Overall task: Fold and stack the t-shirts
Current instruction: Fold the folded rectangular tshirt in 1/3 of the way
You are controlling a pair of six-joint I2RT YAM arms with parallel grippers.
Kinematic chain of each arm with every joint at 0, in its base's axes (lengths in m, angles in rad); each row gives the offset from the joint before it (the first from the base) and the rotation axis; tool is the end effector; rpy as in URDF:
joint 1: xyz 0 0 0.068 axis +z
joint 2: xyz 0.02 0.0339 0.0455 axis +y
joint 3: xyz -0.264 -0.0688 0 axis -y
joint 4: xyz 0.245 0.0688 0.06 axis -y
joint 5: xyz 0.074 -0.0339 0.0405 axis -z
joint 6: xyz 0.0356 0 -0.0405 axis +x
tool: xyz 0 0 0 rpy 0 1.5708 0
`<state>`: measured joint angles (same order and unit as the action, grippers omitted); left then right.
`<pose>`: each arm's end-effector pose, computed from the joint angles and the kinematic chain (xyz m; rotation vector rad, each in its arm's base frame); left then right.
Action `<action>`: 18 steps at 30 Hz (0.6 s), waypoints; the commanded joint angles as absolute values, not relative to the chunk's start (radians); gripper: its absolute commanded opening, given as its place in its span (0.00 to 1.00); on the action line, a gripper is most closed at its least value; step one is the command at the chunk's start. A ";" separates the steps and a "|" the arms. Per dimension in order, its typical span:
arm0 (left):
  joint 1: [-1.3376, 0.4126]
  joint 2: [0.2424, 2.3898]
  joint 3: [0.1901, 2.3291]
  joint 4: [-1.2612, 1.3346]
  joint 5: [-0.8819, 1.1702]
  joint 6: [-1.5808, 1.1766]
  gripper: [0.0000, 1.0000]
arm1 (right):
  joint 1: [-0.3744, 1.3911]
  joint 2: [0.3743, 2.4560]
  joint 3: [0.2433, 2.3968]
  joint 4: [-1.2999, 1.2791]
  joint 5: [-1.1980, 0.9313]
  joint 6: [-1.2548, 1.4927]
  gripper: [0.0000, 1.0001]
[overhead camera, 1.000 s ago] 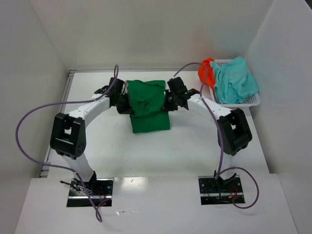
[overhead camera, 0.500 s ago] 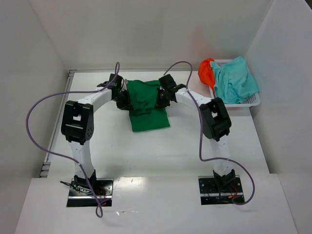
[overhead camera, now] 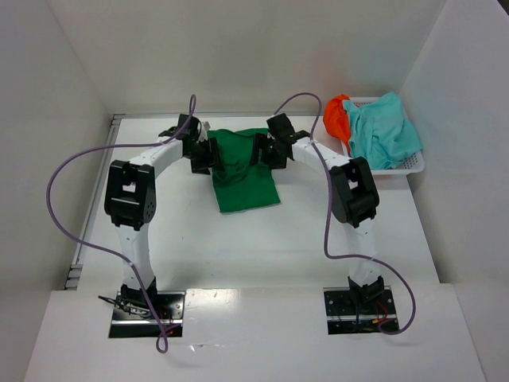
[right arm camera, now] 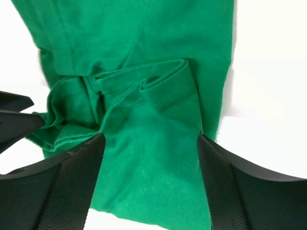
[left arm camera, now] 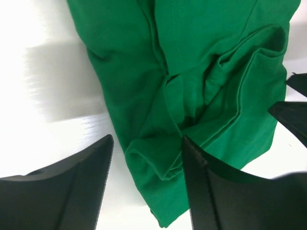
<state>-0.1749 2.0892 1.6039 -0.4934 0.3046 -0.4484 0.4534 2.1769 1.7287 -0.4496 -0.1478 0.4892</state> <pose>0.4470 -0.0898 0.1920 -0.2340 2.5934 -0.6233 0.4339 0.2173 0.1930 -0.0204 2.5483 0.5727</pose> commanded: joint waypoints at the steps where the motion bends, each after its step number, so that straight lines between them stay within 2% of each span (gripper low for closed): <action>1: -0.147 2.010 1.634 -0.494 0.292 -0.426 0.70 | 0.451 2.030 1.726 -0.394 -0.126 0.474 0.84; 4: -0.147 1.930 1.603 -0.494 0.247 -0.426 0.78 | 0.451 1.967 1.666 -0.365 -0.105 0.474 0.84; 6: -0.147 1.869 1.562 -0.494 0.218 -0.436 0.79 | 0.451 1.924 1.632 -0.353 -0.104 0.483 0.82; 7: -0.147 1.826 1.543 -0.494 0.218 -0.436 0.79 | 0.451 1.924 1.605 -0.344 -0.104 0.483 0.78; 8: -0.147 1.807 1.520 -0.485 0.239 -0.448 0.79 | 0.451 1.910 1.589 -0.344 -0.104 0.483 0.66; 9: -0.147 1.787 1.494 -0.457 0.254 -0.448 0.78 | 0.451 1.910 1.576 -0.344 -0.104 0.483 0.60; 11: -0.172 1.746 1.416 -0.428 0.282 -0.474 0.62 | 0.451 1.910 1.530 -0.321 -0.104 0.492 0.47; 12: -0.181 1.746 1.395 -0.401 0.300 -0.474 0.53 | 0.451 1.910 1.516 -0.321 -0.104 0.502 0.37; 13: -0.190 1.746 1.376 -0.388 0.316 -0.485 0.44 | 0.451 1.910 1.506 -0.308 -0.104 0.502 0.33; 14: -0.199 1.756 1.352 -0.376 0.339 -0.485 0.28 | 0.451 1.920 1.494 -0.308 -0.104 0.502 0.30; 16: -0.199 1.793 1.342 -0.353 0.398 -0.503 0.18 | 0.451 1.948 1.494 -0.299 -0.104 0.502 0.27; 18: -0.221 1.819 1.342 -0.342 0.408 -0.503 0.12 | 0.451 1.963 1.494 -0.299 -0.113 0.502 0.27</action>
